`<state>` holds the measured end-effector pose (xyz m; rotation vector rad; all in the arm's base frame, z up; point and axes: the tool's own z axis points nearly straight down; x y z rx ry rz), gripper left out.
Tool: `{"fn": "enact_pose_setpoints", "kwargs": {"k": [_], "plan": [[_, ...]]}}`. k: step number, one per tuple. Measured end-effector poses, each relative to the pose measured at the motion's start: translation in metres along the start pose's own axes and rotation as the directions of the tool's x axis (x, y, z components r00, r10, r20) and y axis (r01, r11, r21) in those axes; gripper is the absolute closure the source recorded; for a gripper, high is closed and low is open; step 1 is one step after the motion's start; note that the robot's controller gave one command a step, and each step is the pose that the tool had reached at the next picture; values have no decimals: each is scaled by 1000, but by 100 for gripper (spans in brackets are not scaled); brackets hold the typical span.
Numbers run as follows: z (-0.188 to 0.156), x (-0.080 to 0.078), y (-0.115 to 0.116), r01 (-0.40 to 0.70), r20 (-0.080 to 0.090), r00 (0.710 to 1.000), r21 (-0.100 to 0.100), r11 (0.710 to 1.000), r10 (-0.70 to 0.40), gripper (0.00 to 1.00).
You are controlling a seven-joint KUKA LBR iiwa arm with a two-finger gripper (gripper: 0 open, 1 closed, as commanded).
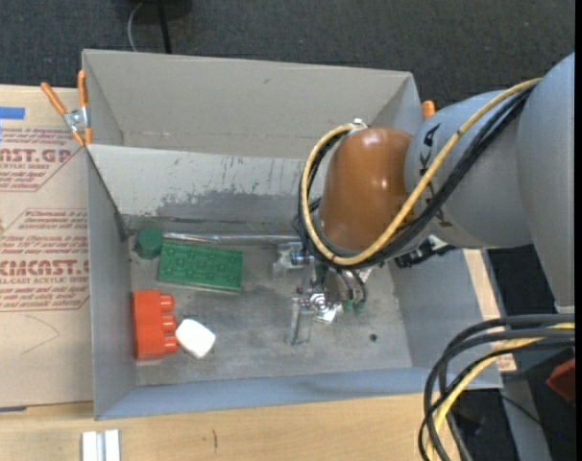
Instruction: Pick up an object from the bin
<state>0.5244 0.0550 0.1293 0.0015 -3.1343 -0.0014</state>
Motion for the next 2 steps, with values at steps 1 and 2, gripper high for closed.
{"fn": "enact_pose_setpoints", "kwargs": {"k": [1, 2], "plan": [[-4, -2, 0, -1, 7, 1000, -1, 1000, 1, 0], [15, -12, -26, 132, 10, 991, -1, 991, -132, 0]]}}
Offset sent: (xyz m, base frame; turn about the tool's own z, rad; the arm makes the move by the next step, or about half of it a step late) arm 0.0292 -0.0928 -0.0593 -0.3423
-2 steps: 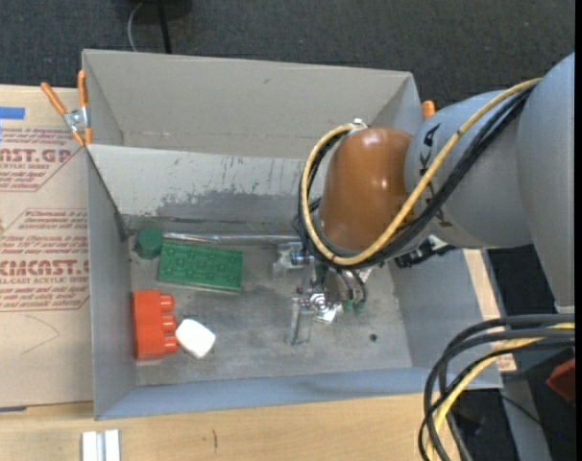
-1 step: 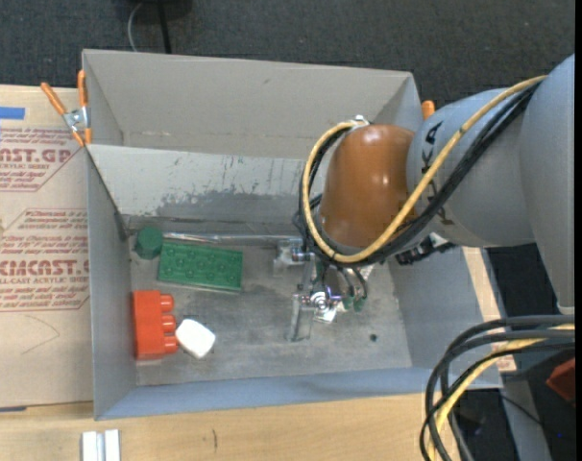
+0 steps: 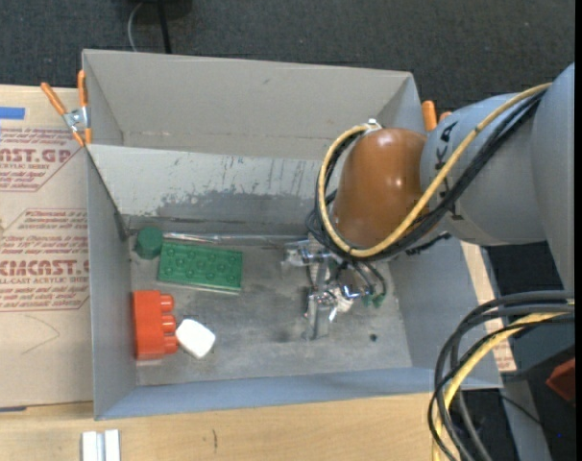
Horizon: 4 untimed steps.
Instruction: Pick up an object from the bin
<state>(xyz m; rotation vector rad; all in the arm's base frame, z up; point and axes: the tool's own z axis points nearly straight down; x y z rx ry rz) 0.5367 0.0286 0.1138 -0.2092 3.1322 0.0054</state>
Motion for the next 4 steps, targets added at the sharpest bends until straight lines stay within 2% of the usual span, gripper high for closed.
{"fn": "enact_pose_setpoints", "kwargs": {"k": [1, 2, 3, 4], "plan": [[45, -12, -74, 190, 0, 982, 3, 982, -190, 0], [15, -19, -86, 276, 0, 961, -1, 961, -276, 0], [24, -17, -81, 231, 5, 973, 2, 973, -231, 0], [42, -27, -102, 573, 5, 820, -1, 820, -573, 100]]}}
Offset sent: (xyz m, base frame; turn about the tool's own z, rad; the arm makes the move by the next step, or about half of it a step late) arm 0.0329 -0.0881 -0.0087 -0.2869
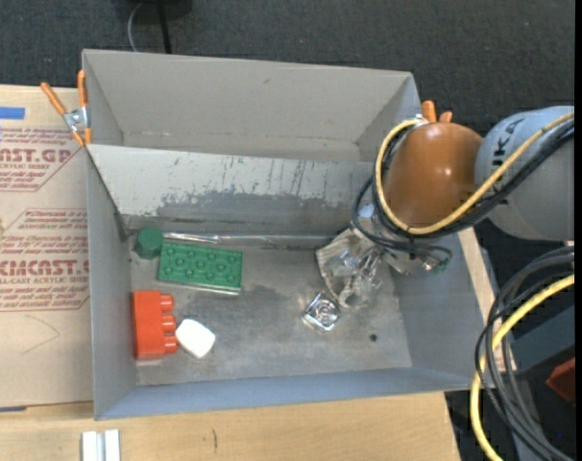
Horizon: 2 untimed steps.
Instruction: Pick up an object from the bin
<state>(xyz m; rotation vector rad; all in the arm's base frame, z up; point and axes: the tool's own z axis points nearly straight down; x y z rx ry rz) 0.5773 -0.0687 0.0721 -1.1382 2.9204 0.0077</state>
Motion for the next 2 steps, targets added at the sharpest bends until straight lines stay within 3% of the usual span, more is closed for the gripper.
{"fn": "enact_pose_setpoints", "kwargs": {"k": [2], "plan": [[-2, 0, 0, -1, 1, 1000, 0, 1000, 1, 100]]}}
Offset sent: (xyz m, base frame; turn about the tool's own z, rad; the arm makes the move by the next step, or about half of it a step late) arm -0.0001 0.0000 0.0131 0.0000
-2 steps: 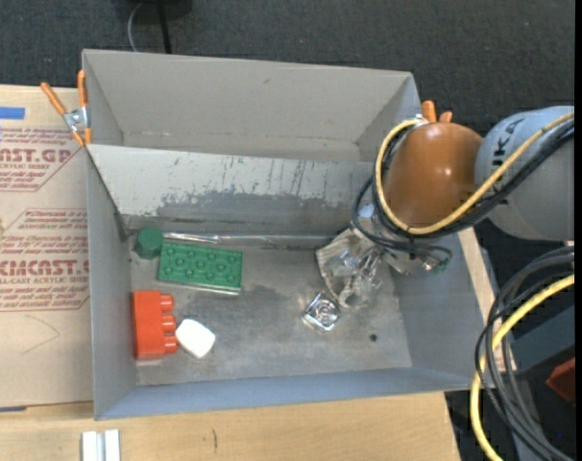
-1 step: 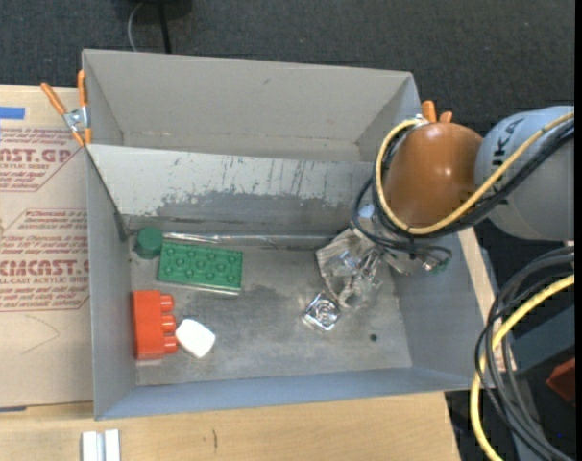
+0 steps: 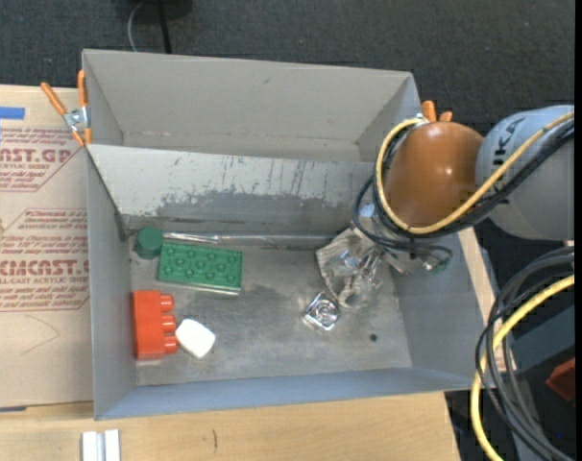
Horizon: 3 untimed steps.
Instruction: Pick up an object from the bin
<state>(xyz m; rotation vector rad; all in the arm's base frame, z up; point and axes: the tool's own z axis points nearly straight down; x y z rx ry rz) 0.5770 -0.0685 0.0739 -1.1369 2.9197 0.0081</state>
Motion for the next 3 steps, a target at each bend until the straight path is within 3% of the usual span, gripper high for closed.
{"fn": "enact_pose_setpoints", "kwargs": {"k": [2, 3], "plan": [[-30, 1, 3, 0, -7, 1000, -7, 1000, -1, 100], [-50, 0, 1, 0, -2, 1000, -1, 1000, 0, 100]]}}
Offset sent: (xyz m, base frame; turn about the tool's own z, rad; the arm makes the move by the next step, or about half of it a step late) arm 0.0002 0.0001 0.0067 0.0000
